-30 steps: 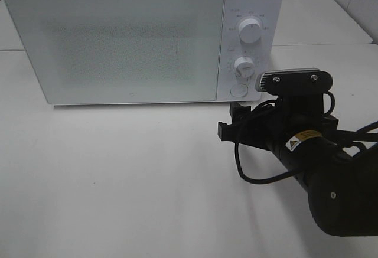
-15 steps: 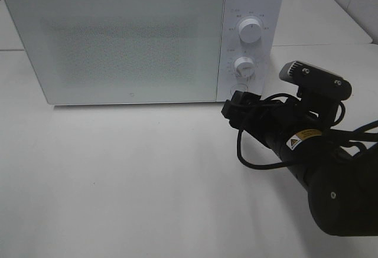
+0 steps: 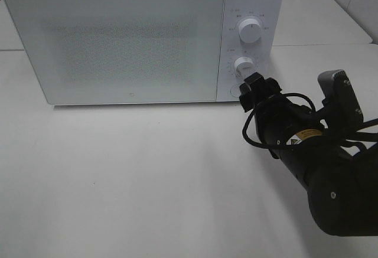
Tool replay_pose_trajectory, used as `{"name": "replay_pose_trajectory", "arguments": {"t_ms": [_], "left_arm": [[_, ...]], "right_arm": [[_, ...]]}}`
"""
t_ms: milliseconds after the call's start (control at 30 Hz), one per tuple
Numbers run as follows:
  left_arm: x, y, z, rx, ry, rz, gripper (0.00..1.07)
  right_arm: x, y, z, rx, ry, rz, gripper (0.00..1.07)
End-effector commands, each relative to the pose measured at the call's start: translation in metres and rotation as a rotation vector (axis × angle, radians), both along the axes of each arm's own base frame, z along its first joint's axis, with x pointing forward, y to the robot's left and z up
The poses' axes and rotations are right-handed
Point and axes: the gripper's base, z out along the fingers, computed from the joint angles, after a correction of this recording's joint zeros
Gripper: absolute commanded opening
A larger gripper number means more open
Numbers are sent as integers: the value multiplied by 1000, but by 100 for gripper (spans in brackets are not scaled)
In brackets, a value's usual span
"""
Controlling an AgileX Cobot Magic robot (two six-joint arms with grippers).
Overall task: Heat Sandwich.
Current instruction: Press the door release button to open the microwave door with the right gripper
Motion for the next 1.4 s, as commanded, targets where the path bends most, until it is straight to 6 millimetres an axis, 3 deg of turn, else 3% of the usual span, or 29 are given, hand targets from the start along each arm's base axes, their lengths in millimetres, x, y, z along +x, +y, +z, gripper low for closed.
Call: {"name": "replay_pose_trajectory", "arguments": {"t_ms": [33, 167, 333, 433, 500, 567, 600, 667, 733, 1067, 1400], "left_arm": [[-3, -1, -1, -11, -27, -1, 103], [-3, -1, -1, -11, -27, -1, 103], [-3, -1, -1, -11, -27, -1, 103], [-3, -1, -1, -11, -27, -1, 103], [-3, -1, -1, -11, -27, -1, 103], [-3, -1, -1, -11, -27, -1, 103], [-3, -1, -1, -11, -27, -1, 103], [-3, -1, -1, -11, -27, -1, 103], [-3, -1, -1, -11, -27, -1, 103], [-3, -1, -1, -11, -27, -1, 103], [-3, -1, -1, -11, -27, -1, 103]], "right_arm": [[1, 3, 2, 143, 9, -39, 76], [1, 3, 2, 265, 27, -80, 75], [1, 3, 2, 394, 45, -123, 63], [1, 3, 2, 472, 56, -149, 46], [1, 3, 2, 489, 58, -155, 42], [1, 3, 2, 511, 62, -162, 26], [1, 3, 2, 511, 62, -162, 26], [1, 3, 2, 524, 65, -167, 10], [1, 3, 2, 533, 69, -170, 2], [1, 2, 1, 534, 79, -180, 0], [11, -3, -16, 530, 145, -219, 0]]}}
